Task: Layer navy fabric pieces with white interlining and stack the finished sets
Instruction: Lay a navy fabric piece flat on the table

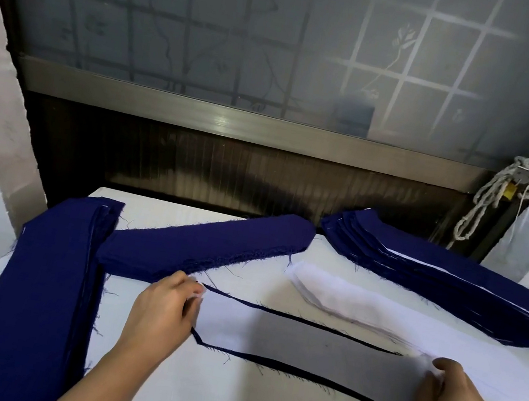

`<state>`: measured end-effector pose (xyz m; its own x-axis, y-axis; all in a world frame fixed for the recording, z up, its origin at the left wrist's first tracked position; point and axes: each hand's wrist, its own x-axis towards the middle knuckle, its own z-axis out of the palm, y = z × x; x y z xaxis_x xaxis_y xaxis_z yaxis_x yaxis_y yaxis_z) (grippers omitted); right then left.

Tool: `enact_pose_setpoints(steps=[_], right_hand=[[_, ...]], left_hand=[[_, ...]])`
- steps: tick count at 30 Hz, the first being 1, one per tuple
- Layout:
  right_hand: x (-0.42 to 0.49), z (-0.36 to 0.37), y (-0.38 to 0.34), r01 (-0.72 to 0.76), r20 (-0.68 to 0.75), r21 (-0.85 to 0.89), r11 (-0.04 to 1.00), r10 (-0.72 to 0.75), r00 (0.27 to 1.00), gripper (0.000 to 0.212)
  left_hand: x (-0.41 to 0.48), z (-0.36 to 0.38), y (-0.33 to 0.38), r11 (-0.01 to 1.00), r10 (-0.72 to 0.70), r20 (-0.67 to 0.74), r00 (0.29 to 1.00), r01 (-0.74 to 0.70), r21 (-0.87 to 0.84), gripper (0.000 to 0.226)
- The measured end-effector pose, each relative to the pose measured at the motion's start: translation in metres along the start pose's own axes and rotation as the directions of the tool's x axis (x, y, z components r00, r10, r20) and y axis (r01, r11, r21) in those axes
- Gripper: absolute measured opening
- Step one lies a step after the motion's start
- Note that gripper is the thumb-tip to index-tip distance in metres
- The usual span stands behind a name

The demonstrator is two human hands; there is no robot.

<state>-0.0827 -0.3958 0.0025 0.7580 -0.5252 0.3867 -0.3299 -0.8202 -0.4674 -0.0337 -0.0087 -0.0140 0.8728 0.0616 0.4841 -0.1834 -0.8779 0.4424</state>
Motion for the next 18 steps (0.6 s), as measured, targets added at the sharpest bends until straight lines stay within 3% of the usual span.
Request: enact_pose_setpoints(steps=[10,18], right_hand=[[0.000,0.000,0.005,-0.014,0.033,-0.033,0.999,0.015,0.999,0.025],[0.004,0.004,0.010,-0.035,-0.030,-0.014,0.999,0.034,0.999,0.020]], left_hand=[[0.001,0.001,0.000,0.999,-0.046,0.011,0.999,0.046,0.013,0.015],[0.002,-0.001,0.004,0.991,-0.131,0.010,0.991,0.131,-0.020,0.012]])
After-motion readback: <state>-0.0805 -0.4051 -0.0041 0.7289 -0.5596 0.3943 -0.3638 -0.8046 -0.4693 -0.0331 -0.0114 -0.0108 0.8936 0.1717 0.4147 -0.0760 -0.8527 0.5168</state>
